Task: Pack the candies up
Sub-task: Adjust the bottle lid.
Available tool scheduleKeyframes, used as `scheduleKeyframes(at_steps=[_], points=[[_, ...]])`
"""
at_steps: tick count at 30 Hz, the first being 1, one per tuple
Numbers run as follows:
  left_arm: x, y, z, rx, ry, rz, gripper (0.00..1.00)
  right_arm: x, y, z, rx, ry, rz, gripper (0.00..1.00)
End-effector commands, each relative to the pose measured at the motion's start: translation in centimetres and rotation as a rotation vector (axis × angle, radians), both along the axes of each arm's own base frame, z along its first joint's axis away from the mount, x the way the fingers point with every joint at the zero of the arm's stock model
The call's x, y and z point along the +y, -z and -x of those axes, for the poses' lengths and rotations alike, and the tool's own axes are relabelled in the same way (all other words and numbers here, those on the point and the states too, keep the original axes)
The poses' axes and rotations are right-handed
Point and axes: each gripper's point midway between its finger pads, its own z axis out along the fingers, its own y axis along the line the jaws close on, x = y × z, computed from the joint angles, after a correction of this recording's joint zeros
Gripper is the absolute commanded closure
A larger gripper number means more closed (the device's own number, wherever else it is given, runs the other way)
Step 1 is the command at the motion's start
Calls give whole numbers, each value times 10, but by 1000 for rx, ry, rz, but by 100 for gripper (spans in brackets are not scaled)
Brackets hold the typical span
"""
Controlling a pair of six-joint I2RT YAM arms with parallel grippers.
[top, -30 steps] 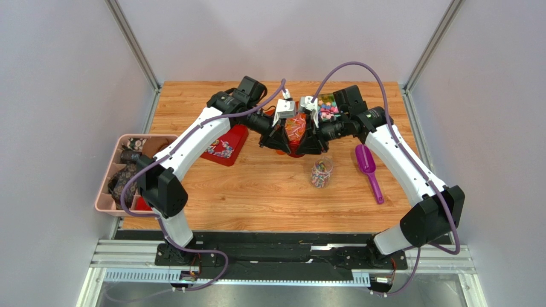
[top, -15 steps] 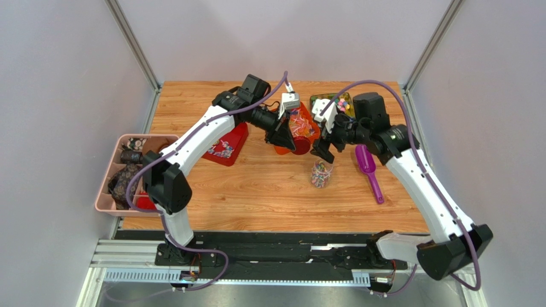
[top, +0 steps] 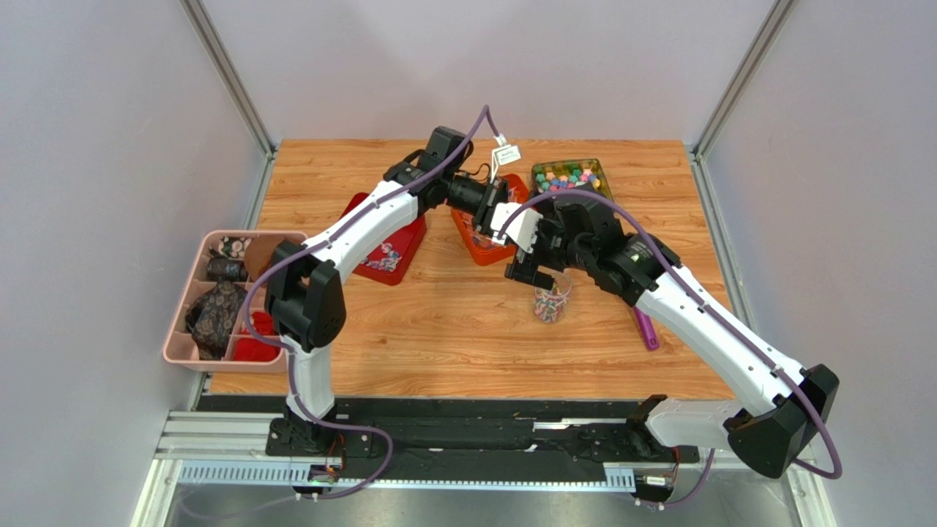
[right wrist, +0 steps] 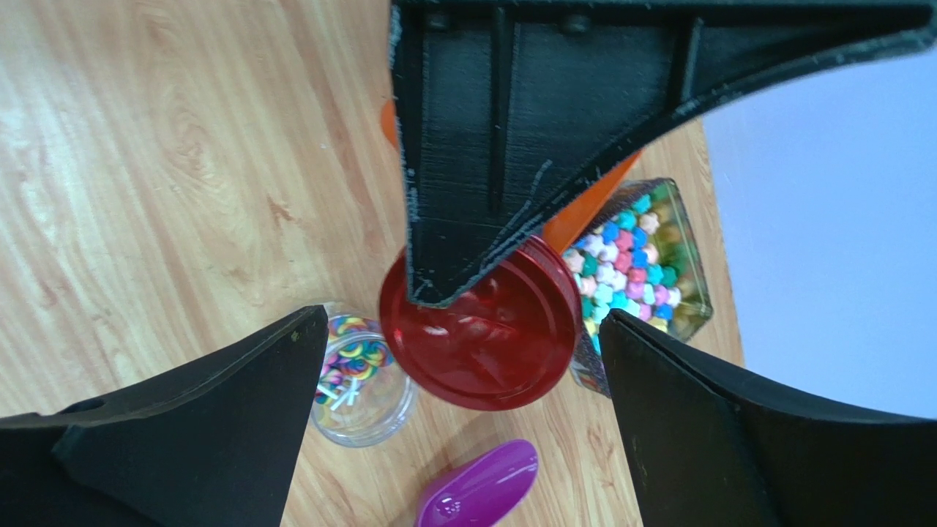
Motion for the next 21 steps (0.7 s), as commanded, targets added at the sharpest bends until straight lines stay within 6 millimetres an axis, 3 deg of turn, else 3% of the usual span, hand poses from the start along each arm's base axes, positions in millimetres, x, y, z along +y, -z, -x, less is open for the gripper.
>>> scheduleKeyframes(at_steps=[1,5,12,21], points=[[6,-35,8,75,68,131,100,0,-22,-20,-108,57,-27,0],[10,-37,16,85,115,154,100,-6,-24,-31,-143,111,-8,0],[13,-38,18,81,134,167,100,-4,-15,-29,-121,86,1,2],[11,-30,14,90,121,153,100,3,-22,-17,-88,29,-33,19]])
